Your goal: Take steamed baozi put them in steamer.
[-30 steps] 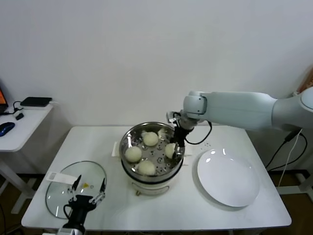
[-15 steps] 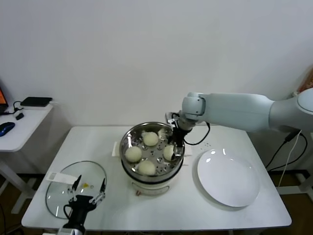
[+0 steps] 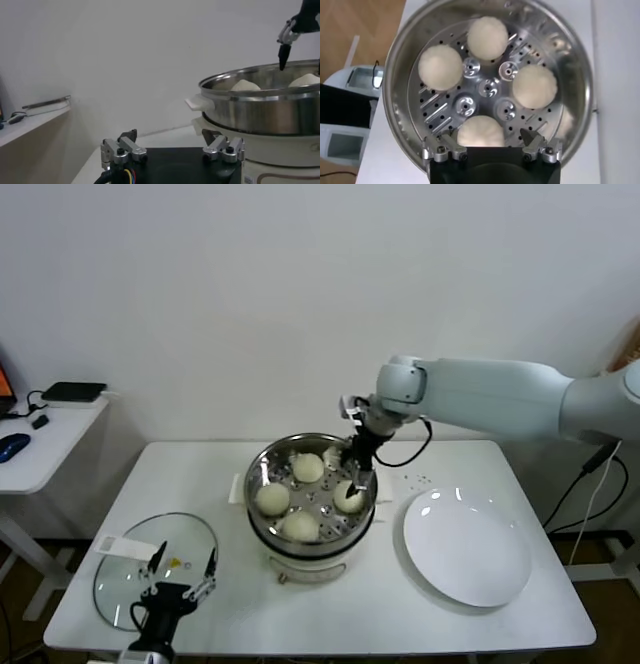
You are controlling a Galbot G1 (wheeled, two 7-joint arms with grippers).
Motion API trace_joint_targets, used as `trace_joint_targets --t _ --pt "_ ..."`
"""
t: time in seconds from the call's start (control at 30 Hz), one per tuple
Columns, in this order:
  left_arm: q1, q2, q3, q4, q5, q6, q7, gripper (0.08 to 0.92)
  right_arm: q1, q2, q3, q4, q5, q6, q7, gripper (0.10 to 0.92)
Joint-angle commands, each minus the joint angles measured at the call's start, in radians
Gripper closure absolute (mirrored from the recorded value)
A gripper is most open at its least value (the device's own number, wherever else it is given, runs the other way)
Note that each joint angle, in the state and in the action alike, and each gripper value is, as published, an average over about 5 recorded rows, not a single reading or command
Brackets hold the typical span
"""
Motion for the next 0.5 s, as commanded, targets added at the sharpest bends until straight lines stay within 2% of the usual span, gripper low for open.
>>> trace_joint_targets --t 0.03,0.33,0.5 --pt "0.004 0.001 0.001 -0.007 0.002 0.003 0.0 0.177 0.058 -0.114 0.075 0.033 0.023 0.017 -0.005 0.203" --pt "-0.003 -0.012 0.017 -0.022 0.03 0.016 0.009 0.177 -0.035 -0.388 0.288 0.151 -0.13 0.052 0.03 0.203" --pt "-0.006 -0.016 0.037 -0.019 0.04 0.016 0.008 0.177 -0.344 -0.582 0.707 0.243 -0.286 0.098 0.12 0.203"
